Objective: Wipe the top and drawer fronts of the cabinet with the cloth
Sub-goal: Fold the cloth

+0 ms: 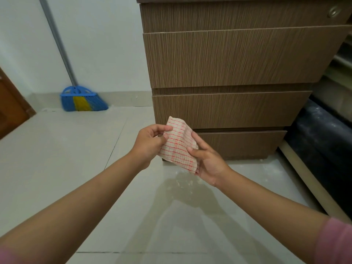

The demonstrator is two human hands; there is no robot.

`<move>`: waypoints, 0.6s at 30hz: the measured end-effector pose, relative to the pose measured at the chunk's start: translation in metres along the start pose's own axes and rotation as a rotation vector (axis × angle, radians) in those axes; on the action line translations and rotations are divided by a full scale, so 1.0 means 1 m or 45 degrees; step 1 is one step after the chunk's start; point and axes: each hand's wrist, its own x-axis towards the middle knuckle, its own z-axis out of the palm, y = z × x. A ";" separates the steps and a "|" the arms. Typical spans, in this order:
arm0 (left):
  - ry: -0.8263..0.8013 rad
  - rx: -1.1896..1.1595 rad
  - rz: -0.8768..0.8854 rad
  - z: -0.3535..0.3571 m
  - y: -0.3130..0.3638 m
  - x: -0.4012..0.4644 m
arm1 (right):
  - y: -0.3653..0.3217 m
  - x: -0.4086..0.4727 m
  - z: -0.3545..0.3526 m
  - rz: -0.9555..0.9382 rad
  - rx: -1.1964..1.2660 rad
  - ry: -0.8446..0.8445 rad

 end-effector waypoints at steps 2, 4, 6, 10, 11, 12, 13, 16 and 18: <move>0.042 0.040 -0.008 -0.002 -0.002 -0.001 | -0.002 -0.001 -0.001 -0.075 -0.056 0.079; 0.023 0.056 -0.014 -0.003 -0.005 -0.003 | -0.003 -0.002 -0.003 -0.137 -0.198 0.157; -0.024 0.066 -0.008 -0.003 -0.008 -0.006 | -0.004 -0.004 -0.004 -0.185 -0.293 0.208; -0.110 0.028 -0.020 -0.001 -0.011 -0.010 | -0.006 -0.008 -0.007 -0.245 -0.429 0.232; -0.126 0.024 -0.019 0.000 -0.011 -0.009 | -0.008 -0.008 -0.008 -0.257 -0.466 0.240; -0.138 0.024 -0.010 0.002 -0.009 -0.008 | -0.012 -0.009 -0.008 -0.269 -0.514 0.250; -0.142 0.024 -0.001 0.004 -0.006 -0.008 | -0.018 -0.010 -0.006 -0.280 -0.561 0.261; -0.096 -0.028 -0.042 0.011 0.021 -0.009 | -0.050 -0.019 0.009 -0.280 -0.593 0.309; -0.081 -0.061 -0.101 0.017 0.049 -0.015 | -0.079 -0.029 0.025 -0.265 -0.606 0.337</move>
